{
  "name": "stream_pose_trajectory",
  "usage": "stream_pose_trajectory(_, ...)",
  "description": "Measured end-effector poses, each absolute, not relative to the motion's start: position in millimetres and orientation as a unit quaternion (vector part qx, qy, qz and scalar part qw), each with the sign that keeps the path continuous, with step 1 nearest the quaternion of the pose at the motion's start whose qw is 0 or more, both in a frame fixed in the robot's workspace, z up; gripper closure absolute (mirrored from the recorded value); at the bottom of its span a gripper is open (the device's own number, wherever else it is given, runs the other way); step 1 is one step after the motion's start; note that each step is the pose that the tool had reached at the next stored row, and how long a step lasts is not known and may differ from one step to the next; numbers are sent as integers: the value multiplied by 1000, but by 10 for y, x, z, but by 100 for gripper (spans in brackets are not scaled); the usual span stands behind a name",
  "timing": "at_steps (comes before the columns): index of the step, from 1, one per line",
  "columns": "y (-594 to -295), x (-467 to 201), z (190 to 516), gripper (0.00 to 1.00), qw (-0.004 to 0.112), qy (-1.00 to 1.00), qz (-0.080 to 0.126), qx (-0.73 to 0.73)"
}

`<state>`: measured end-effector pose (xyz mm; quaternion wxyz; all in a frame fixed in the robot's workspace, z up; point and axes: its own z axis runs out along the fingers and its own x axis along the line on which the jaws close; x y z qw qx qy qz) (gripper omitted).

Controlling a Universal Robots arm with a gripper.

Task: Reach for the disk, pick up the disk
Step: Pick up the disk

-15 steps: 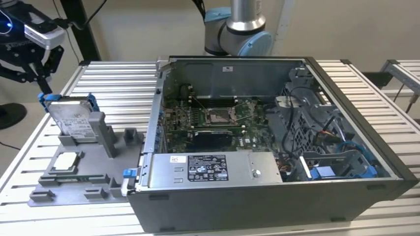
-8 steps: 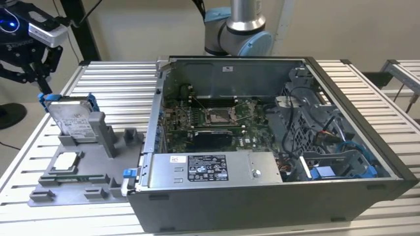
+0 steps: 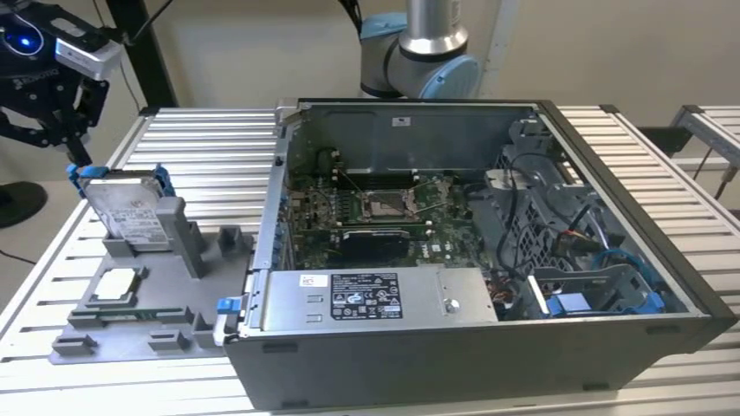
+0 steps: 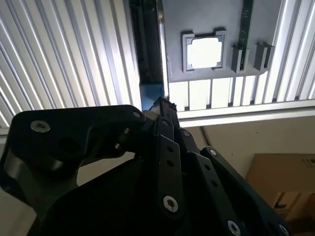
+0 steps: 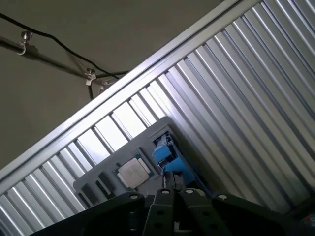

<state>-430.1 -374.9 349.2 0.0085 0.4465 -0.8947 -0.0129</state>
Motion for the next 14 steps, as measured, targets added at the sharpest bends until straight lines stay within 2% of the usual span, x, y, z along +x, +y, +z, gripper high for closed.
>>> stream_pose_trajectory(14, -3749, -4301, 3493, 100, 10, -852, -12, 524)
